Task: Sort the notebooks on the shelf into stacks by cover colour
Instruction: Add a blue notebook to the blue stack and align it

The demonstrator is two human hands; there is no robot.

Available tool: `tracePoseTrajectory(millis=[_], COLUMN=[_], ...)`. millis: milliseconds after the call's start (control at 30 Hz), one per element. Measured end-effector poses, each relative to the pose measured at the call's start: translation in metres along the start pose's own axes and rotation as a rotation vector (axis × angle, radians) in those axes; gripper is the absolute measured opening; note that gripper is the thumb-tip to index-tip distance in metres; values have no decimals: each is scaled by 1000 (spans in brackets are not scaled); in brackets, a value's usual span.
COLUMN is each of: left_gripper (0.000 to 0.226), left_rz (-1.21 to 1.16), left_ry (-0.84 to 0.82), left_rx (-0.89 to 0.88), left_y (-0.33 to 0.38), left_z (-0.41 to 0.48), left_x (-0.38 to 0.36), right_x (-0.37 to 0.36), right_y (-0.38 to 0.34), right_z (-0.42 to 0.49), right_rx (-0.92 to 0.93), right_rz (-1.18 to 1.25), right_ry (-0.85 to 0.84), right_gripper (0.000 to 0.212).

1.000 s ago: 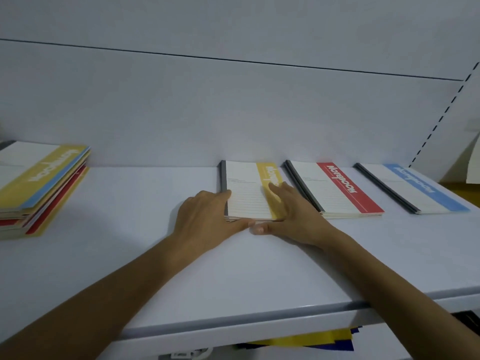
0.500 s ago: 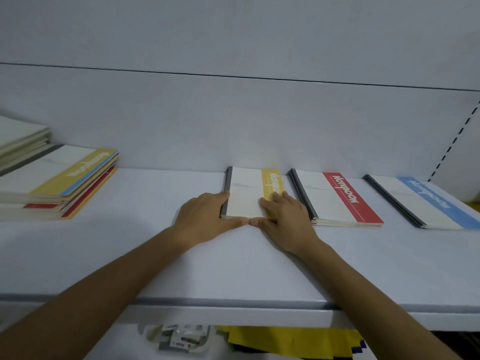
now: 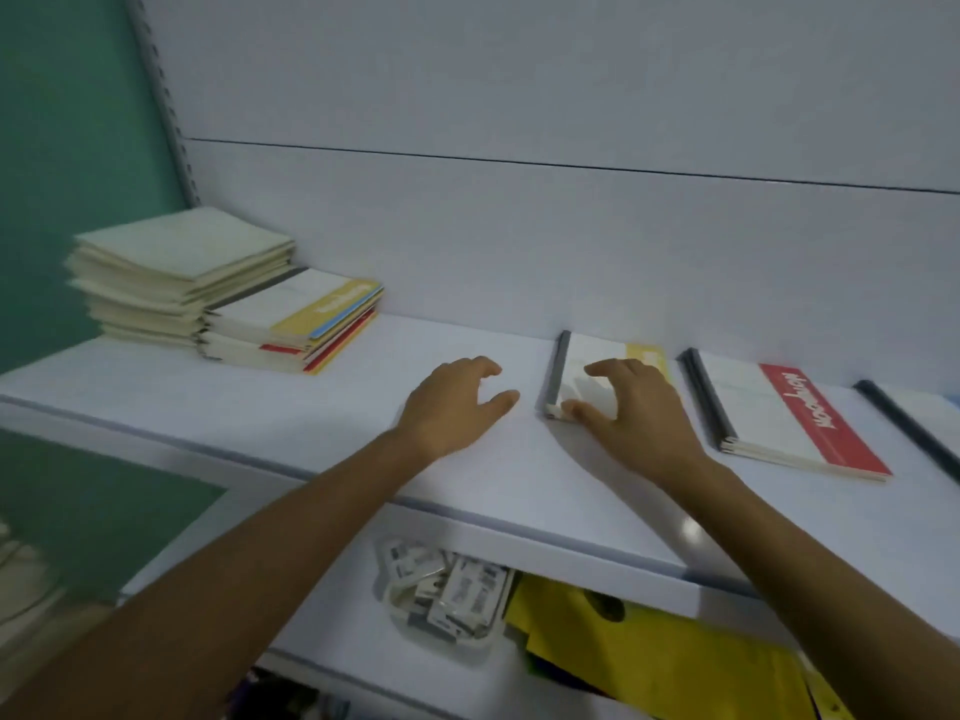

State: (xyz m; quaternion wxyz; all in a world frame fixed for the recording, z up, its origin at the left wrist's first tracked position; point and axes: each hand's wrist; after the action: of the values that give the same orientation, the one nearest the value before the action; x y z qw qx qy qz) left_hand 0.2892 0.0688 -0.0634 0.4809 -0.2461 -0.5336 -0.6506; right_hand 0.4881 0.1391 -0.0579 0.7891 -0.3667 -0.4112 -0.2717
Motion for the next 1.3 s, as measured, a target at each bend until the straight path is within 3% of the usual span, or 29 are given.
tracePoseTrajectory(millis=[133,400,533,667,767,867,933,1067,1167,1300], left_gripper=[35,20,7,9,10,10,10,32,57,66], left_rz=[-139,-229,-537,-734,-795,-834,-872,-1070,-1174,-1223], left_ry=[120,171,164,127,70,7,-39,-131,-200,-265], left_rx=[94,207,242,345,342,335,338,423,472,465], left_y=[-27,-112,-153,-192,-219,-239,-249,-266,-274,-274], left_z=[-18,-49,-50,-50,-48,-43,-39,-37,-34,-31], left_x=[34,86,123,154,169,178,183,190,192,192], right_x=[-18,-76,-100,-125,-146,-167,-177,-173,-167,-163], right_y=[-44,-148,-199,-254,-291,-310,-314,-312,-310,-310], right_z=[5,27,47,78,105,124,127,115,106,90], right_rx=[76,194,217,254,258,194,180,129,172,145], right_rz=[28,168,163,56,-104,-205,-262,-249,-268,-210], right_ry=[-51,-85,-33,3,-2,-120,-161,50,116,186], right_gripper=[46,36,34,39,56,74,66,32,30,33])
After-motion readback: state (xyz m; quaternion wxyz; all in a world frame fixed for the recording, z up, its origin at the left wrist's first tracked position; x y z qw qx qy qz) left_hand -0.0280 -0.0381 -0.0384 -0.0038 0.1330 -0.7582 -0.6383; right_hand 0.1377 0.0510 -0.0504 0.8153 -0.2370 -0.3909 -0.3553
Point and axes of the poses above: each hand's wrist, its own z-axis towards the middle knuckle, its own x-axis out of the back of the hand, y = z × x, and after that the axes turned 4 degrees about -x, right-handed
